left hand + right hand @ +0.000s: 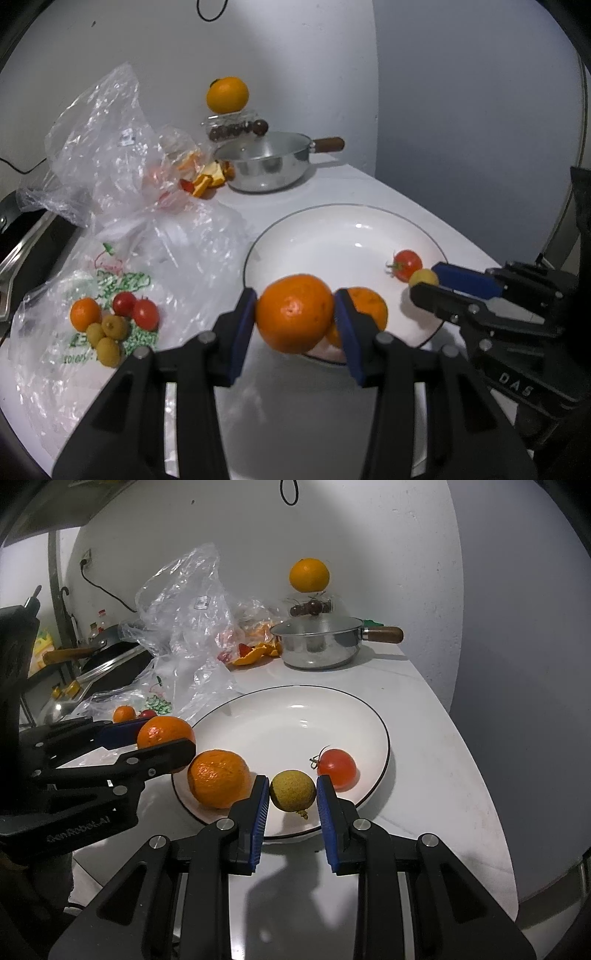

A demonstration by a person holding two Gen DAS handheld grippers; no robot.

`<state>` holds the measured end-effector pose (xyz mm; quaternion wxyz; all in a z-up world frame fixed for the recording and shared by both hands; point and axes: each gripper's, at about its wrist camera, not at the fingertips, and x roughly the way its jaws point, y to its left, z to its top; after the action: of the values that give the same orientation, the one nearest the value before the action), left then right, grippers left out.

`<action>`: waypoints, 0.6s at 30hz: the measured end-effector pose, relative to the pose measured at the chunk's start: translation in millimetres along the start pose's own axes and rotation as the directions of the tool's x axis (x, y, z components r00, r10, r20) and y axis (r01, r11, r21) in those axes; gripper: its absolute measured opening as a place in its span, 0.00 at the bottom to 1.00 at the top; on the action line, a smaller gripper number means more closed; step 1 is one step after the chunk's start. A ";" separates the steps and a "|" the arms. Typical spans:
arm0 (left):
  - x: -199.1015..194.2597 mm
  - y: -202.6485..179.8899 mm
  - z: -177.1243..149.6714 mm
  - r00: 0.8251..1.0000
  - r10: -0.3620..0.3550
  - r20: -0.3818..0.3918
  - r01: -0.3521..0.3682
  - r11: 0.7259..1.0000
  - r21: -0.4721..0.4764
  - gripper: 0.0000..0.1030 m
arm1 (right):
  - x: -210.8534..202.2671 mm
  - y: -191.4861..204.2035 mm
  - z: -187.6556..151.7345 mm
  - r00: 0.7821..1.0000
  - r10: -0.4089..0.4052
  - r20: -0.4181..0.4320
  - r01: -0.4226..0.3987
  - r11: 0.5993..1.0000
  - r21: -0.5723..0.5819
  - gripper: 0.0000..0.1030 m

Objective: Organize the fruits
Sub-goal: 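Carry the mandarin in the left tool and yellow fruit in the right tool to the plate, then open the left tool to drop the mandarin while the right tool releases the yellow fruit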

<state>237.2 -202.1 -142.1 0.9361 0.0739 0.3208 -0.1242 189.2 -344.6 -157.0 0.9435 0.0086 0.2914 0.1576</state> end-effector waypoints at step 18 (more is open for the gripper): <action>4.3 2.6 3.3 0.999 -0.041 0.010 0.041 0.998 -0.038 0.51 | 4.4 -8.6 0.0 1.000 -0.008 0.004 0.008 1.000 0.017 0.27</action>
<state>243.1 -201.1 -142.0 0.9361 0.0487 0.3202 -0.1374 195.1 -351.5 -160.3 0.9446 0.0158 0.2908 0.1512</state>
